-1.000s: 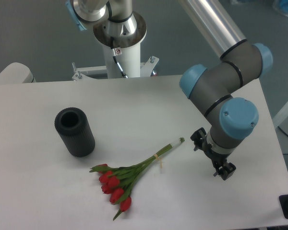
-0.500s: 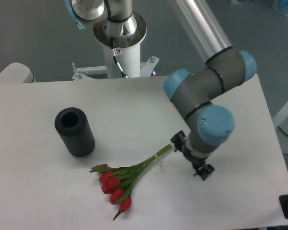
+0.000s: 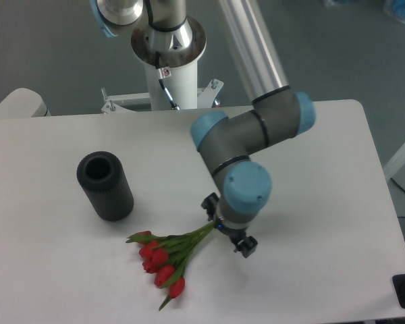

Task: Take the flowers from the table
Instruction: 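Move the gripper down and over to the tulip stems, then close the gripper around the green tulip stems, then lift the tulip bouquet off the table and carry it away from the vase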

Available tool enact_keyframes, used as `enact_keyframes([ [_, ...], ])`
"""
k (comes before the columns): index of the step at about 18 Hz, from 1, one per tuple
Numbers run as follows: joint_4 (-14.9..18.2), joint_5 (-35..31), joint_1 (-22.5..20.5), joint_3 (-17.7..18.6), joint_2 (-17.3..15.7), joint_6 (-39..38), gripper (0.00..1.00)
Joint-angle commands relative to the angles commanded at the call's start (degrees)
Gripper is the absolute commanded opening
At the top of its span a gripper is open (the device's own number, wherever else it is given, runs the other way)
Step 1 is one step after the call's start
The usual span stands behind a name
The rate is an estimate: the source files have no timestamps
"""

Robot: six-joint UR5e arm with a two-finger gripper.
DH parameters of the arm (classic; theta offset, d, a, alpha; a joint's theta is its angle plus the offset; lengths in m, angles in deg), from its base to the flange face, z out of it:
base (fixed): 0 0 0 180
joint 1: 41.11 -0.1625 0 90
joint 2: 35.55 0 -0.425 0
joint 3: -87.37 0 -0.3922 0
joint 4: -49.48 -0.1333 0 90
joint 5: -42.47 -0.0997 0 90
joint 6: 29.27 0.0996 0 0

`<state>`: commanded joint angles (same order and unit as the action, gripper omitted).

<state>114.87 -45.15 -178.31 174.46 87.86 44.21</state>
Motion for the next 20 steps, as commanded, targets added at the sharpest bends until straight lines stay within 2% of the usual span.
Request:
enact_keyframes([
  [1,-0.35,0.00,0.26,1.05,-0.35,0.00,1.00],
  [5,-6.67,0.09,0.70,5.01,-0.71,-1.31,1.00],
  [6,-7.99,0.09,0.97,5.28,-0.62,-2.62,1.00],
  [8,-8.53,0.52,1.23,5.20,-0.27,-4.47,1.00],
  [9,-8.53,0.61,1.41,5.02,-0.18,-5.18,0.91],
  [10,-8.53,0.70,1.50,4.67,-0.09,-5.45,0.74],
  [13,-8.44,0.79,1.59,3.97,0.34,-6.23,0.36],
  [15,-8.35,0.88,1.59,3.44,0.35,-7.03,0.21],
  [18,-8.17,0.88,1.50,3.35,-0.09,-7.03,0.05],
  [20,-8.09,0.88,1.23,3.26,-0.97,-7.03,0.01],
])
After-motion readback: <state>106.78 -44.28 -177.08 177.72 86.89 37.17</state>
